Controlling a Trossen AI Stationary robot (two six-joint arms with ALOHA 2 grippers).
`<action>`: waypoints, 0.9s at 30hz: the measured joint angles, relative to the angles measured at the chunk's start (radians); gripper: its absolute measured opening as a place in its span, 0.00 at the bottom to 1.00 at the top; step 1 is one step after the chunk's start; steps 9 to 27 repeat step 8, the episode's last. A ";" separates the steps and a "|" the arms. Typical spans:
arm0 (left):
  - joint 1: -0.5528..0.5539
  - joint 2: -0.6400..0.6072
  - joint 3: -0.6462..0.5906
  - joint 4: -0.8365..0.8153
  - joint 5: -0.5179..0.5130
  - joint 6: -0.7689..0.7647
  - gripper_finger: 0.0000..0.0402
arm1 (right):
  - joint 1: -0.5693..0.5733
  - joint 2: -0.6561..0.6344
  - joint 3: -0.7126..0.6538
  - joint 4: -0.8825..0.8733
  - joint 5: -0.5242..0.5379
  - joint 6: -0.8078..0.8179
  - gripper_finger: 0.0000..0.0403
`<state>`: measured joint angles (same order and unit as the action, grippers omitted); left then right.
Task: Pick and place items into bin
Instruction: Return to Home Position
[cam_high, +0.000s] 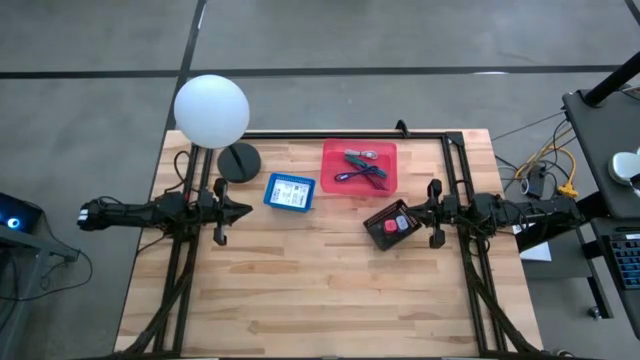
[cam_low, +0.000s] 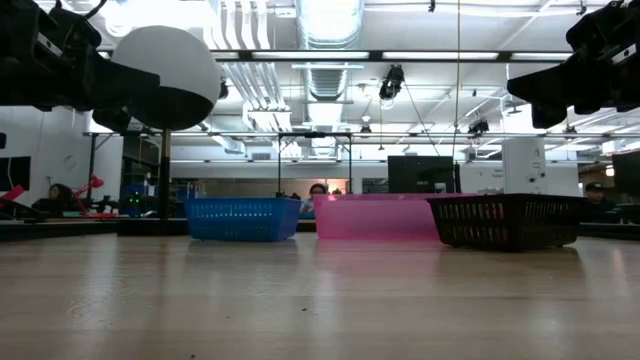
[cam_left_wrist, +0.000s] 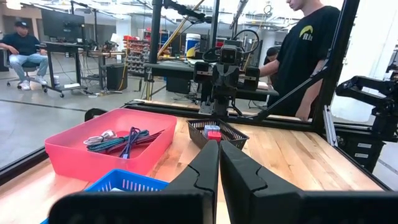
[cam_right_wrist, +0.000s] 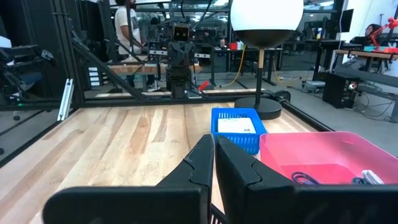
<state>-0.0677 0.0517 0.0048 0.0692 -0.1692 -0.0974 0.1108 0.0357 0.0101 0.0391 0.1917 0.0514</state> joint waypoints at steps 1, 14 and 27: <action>0.000 0.000 0.000 0.000 0.000 0.000 0.00 | 0.000 0.000 0.000 0.000 0.000 -0.005 0.02; 0.000 0.000 0.000 0.000 0.000 0.000 0.00 | 0.000 0.000 0.000 0.000 0.000 -0.006 0.02; 0.000 0.000 0.000 0.000 0.000 0.000 0.00 | 0.000 0.000 0.000 0.000 0.000 -0.006 0.02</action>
